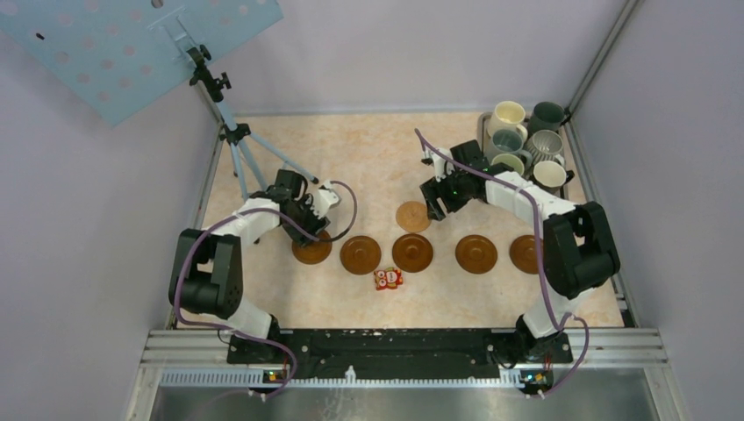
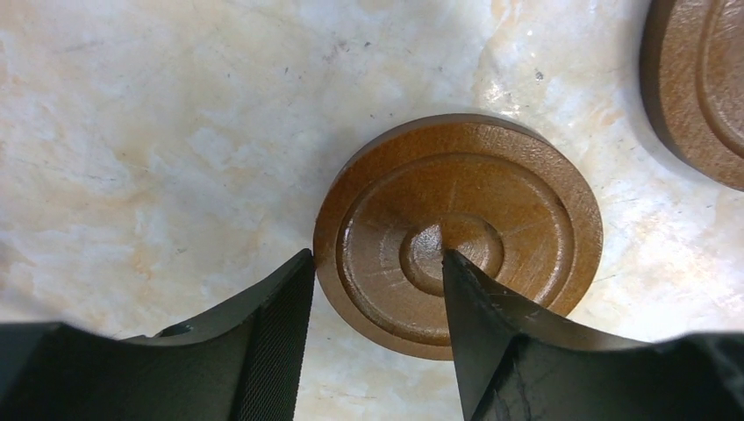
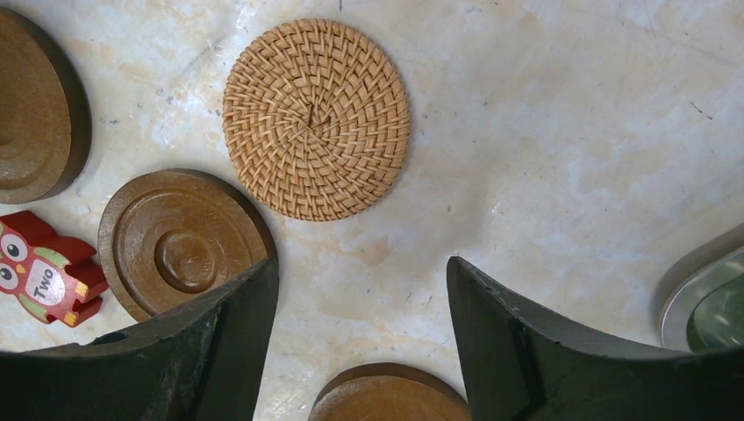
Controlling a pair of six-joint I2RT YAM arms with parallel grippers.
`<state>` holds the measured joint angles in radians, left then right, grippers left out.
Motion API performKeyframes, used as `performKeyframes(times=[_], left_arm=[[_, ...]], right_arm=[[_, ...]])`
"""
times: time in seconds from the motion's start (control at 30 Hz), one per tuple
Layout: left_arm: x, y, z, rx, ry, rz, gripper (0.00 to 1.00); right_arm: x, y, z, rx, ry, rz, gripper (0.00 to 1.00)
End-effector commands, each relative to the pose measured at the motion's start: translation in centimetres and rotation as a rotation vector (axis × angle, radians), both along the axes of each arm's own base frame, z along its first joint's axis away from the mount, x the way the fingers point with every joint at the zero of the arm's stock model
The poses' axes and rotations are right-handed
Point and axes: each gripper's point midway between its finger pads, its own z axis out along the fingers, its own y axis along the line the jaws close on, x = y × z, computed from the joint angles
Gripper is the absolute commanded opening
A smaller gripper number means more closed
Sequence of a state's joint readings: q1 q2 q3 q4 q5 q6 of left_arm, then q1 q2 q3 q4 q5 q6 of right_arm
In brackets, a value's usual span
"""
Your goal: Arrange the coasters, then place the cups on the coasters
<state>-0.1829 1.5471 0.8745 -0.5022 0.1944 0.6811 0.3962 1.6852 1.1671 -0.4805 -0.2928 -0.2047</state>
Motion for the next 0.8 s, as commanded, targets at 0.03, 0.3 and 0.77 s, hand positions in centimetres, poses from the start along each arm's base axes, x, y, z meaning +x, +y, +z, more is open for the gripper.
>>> performKeyframes(times=[0.03, 0.3, 0.77], left_arm=[[1.4, -0.9, 2.5, -0.046, -0.02, -0.019, 0.6], [0.7, 0.1, -0.2, 0.01, 0.014, -0.023, 0.66], [-5.7, -0.3, -1.5, -0.047, 0.13, -0.06, 0.45]], right_arm=[[2.1, 0.7, 1.9, 0.034, -0.055, -0.015, 0.7], [2.1, 0.8, 1.9, 0.036, -0.053, -0.015, 0.7], [1.9, 0.6, 2.0, 0.029, -0.059, -0.013, 0.69]])
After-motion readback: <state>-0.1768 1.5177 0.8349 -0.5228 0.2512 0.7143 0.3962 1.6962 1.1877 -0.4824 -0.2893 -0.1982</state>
